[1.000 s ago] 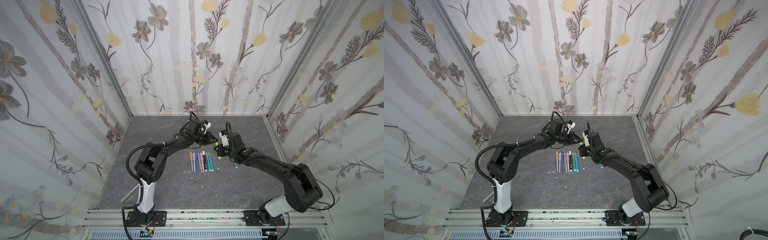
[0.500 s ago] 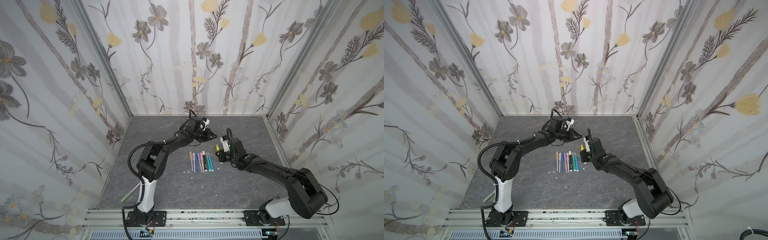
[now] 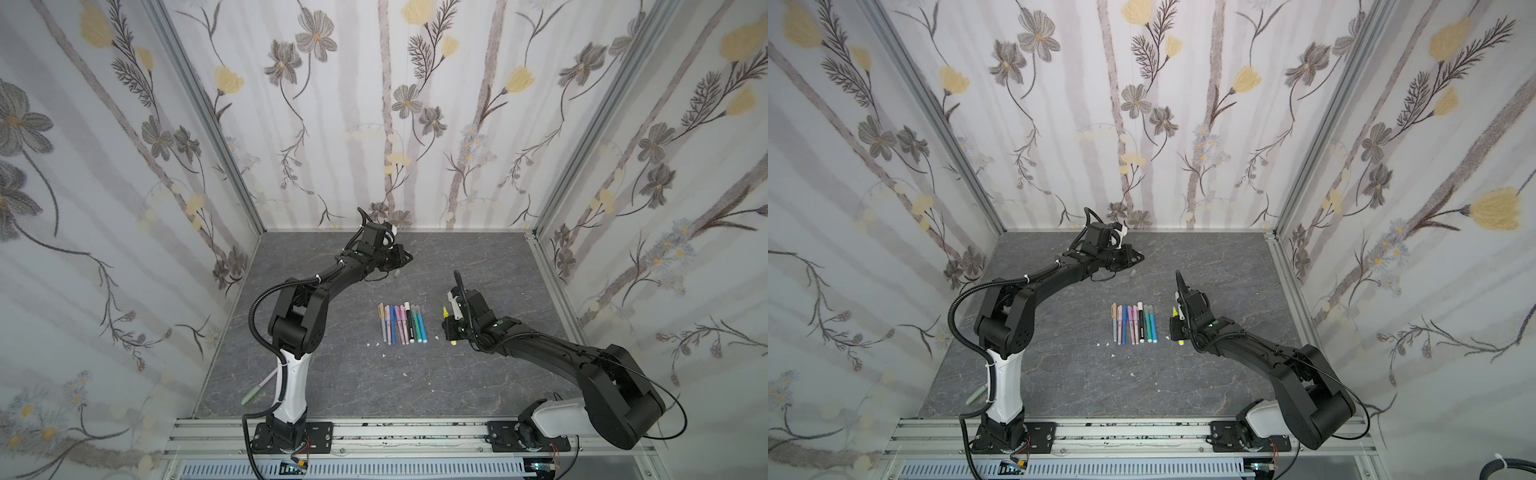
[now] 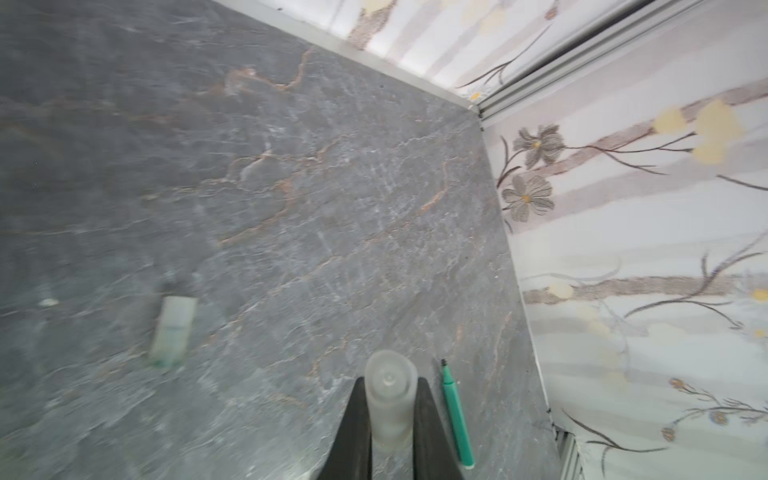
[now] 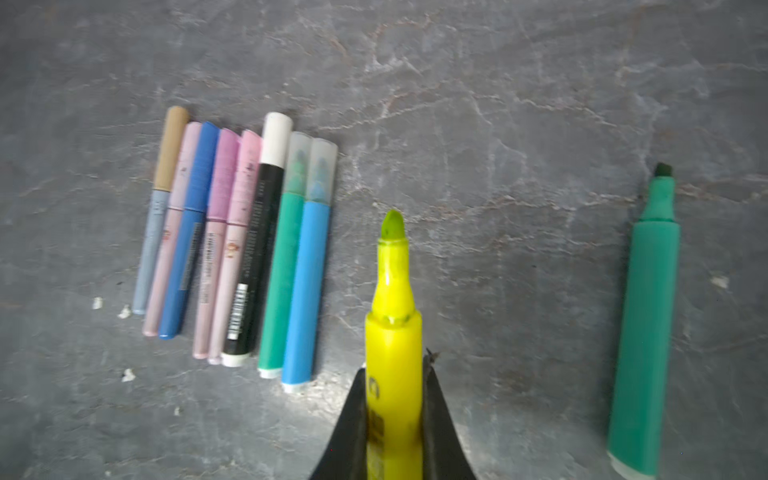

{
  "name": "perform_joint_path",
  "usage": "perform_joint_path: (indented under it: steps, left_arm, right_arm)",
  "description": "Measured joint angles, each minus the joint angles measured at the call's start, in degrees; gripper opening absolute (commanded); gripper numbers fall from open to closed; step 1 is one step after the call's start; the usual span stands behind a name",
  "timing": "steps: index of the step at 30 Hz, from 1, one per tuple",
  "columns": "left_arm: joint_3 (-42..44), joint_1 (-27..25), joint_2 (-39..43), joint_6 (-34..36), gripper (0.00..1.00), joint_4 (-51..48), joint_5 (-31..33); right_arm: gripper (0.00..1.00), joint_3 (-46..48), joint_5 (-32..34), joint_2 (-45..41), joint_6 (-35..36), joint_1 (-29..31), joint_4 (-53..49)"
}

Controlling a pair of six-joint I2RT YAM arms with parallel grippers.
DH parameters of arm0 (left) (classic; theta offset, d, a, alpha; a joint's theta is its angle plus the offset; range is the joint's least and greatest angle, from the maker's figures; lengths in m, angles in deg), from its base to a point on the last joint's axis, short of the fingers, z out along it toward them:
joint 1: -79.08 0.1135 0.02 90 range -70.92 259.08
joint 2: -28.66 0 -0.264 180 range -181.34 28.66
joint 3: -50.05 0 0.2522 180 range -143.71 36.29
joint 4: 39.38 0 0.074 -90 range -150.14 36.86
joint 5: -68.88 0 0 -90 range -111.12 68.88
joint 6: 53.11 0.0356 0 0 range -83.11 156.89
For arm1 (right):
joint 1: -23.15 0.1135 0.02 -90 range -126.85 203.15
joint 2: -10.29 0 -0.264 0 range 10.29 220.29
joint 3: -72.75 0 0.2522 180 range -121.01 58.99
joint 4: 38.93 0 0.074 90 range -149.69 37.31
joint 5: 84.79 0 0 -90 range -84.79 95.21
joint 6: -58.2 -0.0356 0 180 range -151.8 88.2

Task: Open the pen caps
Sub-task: 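Lower the uncapped yellow highlighter beside the green one and open the right gripper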

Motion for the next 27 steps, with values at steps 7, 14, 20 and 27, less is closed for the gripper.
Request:
perform_joint_path:
  steps: [7,14,20,27]
  left_arm:
    - [3.91,3.5,1.36,4.35,0.0,-5.84,3.8]
    - [6.8,4.2,2.05,5.4,0.0,-6.19,3.8]
    - [7.58,4.7,2.08,5.6,0.0,-6.12,3.48]
    - [7.61,5.09,2.05,5.7,0.0,-6.08,3.26]
  right_arm:
    - [0.0,-2.93,7.08,4.35,0.28,-0.42,-4.5]
    - [0.01,-7.8,13.2,9.94,1.66,-0.87,-6.62]
    - [0.04,-10.6,16.28,13.64,2.78,-0.98,-8.15]
    - [0.08,-12.04,18.53,15.19,3.04,-0.96,-9.29]
